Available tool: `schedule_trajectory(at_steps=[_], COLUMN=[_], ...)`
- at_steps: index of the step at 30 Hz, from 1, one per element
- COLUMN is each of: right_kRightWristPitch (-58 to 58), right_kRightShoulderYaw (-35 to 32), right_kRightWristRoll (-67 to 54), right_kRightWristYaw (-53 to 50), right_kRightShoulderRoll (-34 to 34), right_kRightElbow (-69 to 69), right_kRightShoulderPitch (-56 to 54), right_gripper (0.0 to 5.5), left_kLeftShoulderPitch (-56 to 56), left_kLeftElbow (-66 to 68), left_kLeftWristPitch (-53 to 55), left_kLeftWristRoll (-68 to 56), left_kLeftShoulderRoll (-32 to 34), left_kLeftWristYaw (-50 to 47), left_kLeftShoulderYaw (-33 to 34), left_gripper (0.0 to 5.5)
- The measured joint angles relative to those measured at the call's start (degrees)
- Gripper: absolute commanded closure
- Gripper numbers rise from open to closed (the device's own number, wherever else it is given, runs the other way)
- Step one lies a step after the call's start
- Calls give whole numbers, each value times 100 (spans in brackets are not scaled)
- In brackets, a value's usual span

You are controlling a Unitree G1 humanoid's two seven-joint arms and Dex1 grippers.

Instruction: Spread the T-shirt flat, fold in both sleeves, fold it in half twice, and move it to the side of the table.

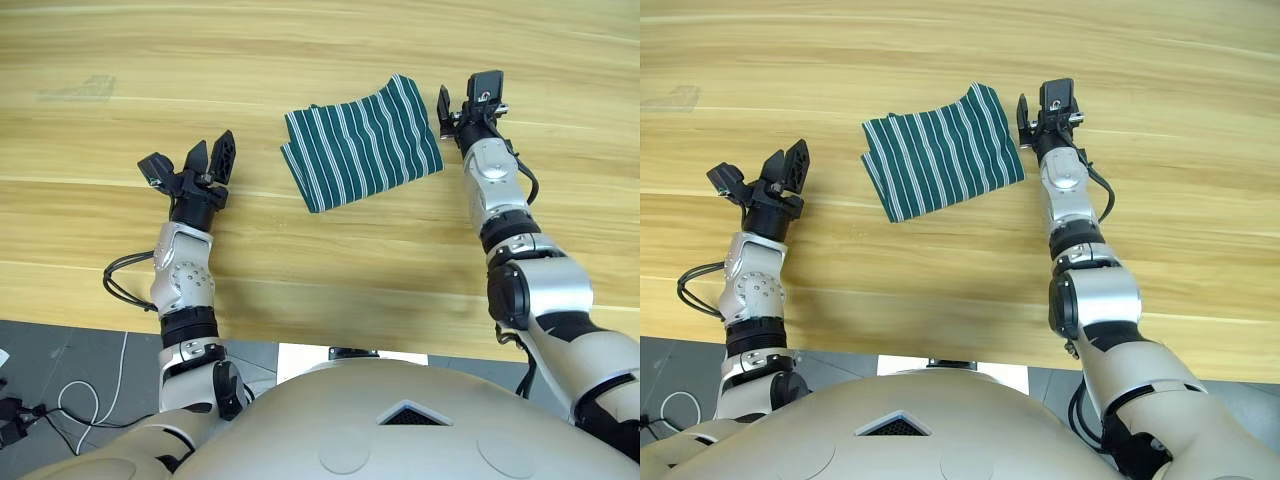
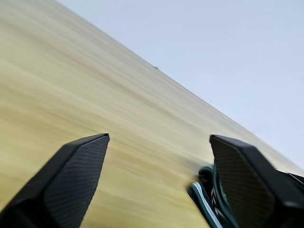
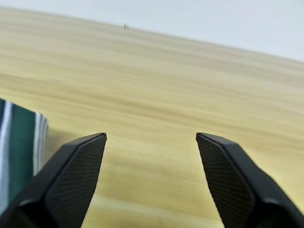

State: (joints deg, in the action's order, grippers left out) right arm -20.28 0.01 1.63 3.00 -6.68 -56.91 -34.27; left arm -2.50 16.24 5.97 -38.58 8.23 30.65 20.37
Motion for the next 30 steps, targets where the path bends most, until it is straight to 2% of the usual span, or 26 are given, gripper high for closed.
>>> schedule_trajectory(at_steps=[4,7,11,16,21,25,30], right_kRightWristPitch=[-95,45,237,599,1783,2543,2647], right_kRightShoulderYaw=[1063,1455,1413,945,191,-441,-1030], right_kRightWristRoll=[534,901,996,698,83,-328,-501], right_kRightWristYaw=[553,577,549,430,447,224,-577], right_kRightShoulderRoll=[394,610,617,924,958,751,81], right_kRightElbow=[1845,1903,1200,-118,-968,-1326,-1502], right_kRightShoulderPitch=[1004,1041,707,-167,-953,-1448,-1485], right_gripper=[201,201,201,201,201,201,201], left_kLeftShoulderPitch=[247,251,238,429,792,910,1085], left_kLeftElbow=[-304,-301,-310,-1145,-2131,-2553,-2599], left_kLeftWristPitch=[-607,-982,-1144,-1092,-833,-728,-765], left_kLeftWristRoll=[53,302,469,461,277,232,235], left_kLeftShoulderRoll=[-387,-617,-744,-926,-1079,-1208,-1210], left_kLeftWristYaw=[259,348,309,24,-276,-408,-476], left_kLeftShoulderYaw=[-90,-290,-413,-583,-756,-988,-1010], left_gripper=[117,117,117,117,117,117,117])
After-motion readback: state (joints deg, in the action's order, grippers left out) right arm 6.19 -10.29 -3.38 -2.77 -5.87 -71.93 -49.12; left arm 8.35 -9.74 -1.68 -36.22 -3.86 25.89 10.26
